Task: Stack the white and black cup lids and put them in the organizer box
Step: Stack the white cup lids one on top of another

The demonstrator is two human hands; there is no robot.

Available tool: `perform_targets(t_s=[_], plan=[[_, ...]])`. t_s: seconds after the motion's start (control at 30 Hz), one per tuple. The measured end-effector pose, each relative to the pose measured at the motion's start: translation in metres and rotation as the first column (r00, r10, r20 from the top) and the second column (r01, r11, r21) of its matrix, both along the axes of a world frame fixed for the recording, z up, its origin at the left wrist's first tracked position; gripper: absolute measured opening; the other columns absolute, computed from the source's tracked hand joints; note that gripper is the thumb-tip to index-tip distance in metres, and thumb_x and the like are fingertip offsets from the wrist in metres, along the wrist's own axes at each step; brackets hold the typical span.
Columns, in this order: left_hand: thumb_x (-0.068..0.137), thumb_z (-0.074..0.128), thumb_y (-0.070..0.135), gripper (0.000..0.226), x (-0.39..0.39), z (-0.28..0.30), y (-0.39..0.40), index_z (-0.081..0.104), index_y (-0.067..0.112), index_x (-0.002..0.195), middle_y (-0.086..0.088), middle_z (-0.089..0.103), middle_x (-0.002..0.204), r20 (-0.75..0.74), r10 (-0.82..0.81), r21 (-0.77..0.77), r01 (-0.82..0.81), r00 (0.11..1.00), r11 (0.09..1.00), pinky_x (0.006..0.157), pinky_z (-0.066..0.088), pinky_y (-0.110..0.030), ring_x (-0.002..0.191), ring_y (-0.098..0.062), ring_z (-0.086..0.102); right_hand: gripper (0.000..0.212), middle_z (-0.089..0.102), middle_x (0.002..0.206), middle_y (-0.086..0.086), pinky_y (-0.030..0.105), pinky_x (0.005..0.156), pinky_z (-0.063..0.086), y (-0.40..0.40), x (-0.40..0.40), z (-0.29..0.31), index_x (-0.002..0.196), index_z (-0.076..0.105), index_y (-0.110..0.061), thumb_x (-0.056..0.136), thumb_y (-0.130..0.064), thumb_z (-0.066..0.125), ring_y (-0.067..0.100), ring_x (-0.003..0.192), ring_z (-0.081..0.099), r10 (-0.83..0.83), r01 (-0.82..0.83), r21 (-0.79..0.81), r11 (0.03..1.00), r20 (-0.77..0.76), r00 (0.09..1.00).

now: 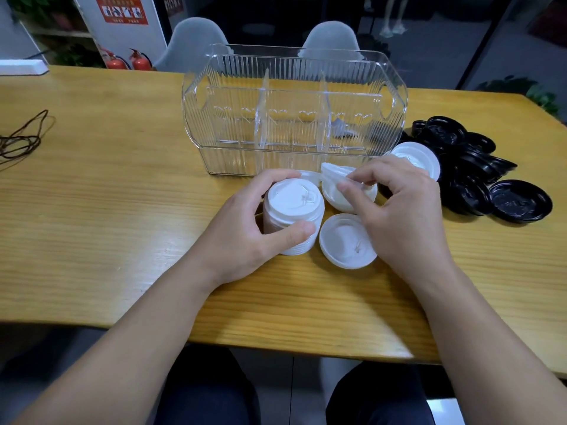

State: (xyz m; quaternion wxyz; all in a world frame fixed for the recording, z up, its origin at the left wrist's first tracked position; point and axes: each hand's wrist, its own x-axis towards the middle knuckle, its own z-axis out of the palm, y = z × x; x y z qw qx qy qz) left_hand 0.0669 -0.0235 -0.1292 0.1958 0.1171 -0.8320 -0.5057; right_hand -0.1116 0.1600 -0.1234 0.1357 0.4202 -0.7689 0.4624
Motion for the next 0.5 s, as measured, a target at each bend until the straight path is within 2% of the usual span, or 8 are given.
perform_targets(t_s=[0.1,0.2,0.3,0.43,0.5], plan=[[0.092,0.097,0.034,0.069,0.000,-0.001,0.000,0.063,0.037,0.152,0.016,0.071,0.145,-0.006,-0.005,-0.009,0.005,1.000,1.000,0.121,0.053,-0.049,0.141,-0.014,0.067,0.015,0.076,0.088,-0.003,0.039,0.085,0.057,0.002,0.005,0.006,0.092,0.078,-0.016,0.104,-0.024,0.080,0.012,0.087,0.070,0.048,-0.025,-0.131,0.991,0.177,0.983],[0.089,0.094,0.043,0.070,0.000,0.000,0.002,0.064,0.037,0.152,0.015,0.071,0.146,-0.027,0.010,-0.021,-0.010,1.000,1.000,0.122,0.052,-0.048,0.142,-0.013,0.066,0.021,0.078,0.086,0.002,0.032,0.078,0.056,0.004,0.003,0.012,0.097,0.078,-0.007,0.110,-0.023,0.073,0.011,0.082,0.068,0.168,-0.057,-0.291,0.955,0.373,0.913],[0.089,0.092,0.045,0.073,0.000,-0.001,0.004,0.062,0.035,0.155,0.014,0.068,0.150,-0.067,0.024,-0.063,-0.029,0.997,0.998,0.125,0.049,-0.047,0.147,-0.014,0.061,0.023,0.073,0.085,0.000,0.036,0.083,0.054,0.003,0.003,0.016,0.096,0.078,-0.009,0.111,-0.025,0.070,0.017,0.084,0.066,0.325,-0.117,-0.406,0.906,0.494,0.807],[0.088,0.093,0.045,0.089,0.000,0.001,0.013,0.052,0.025,0.165,0.012,0.063,0.161,-0.169,0.026,-0.097,-0.043,0.985,0.994,0.130,0.045,-0.047,0.155,-0.017,0.056,0.021,0.076,0.098,0.015,0.042,0.092,0.060,0.001,0.007,0.017,0.099,0.078,-0.010,0.104,-0.029,0.071,0.028,0.092,0.073,0.509,-0.176,-0.521,0.835,0.610,0.608],[0.087,0.092,0.040,0.097,-0.002,0.002,0.018,0.046,0.021,0.170,0.009,0.059,0.166,-0.215,0.016,-0.127,-0.045,0.977,0.991,0.131,0.044,-0.044,0.158,-0.019,0.053,0.021,0.073,0.099,0.020,0.043,0.093,0.059,0.000,0.008,0.017,0.100,0.077,-0.008,0.104,-0.028,0.070,0.030,0.092,0.072,0.552,-0.207,-0.541,0.815,0.617,0.562]])
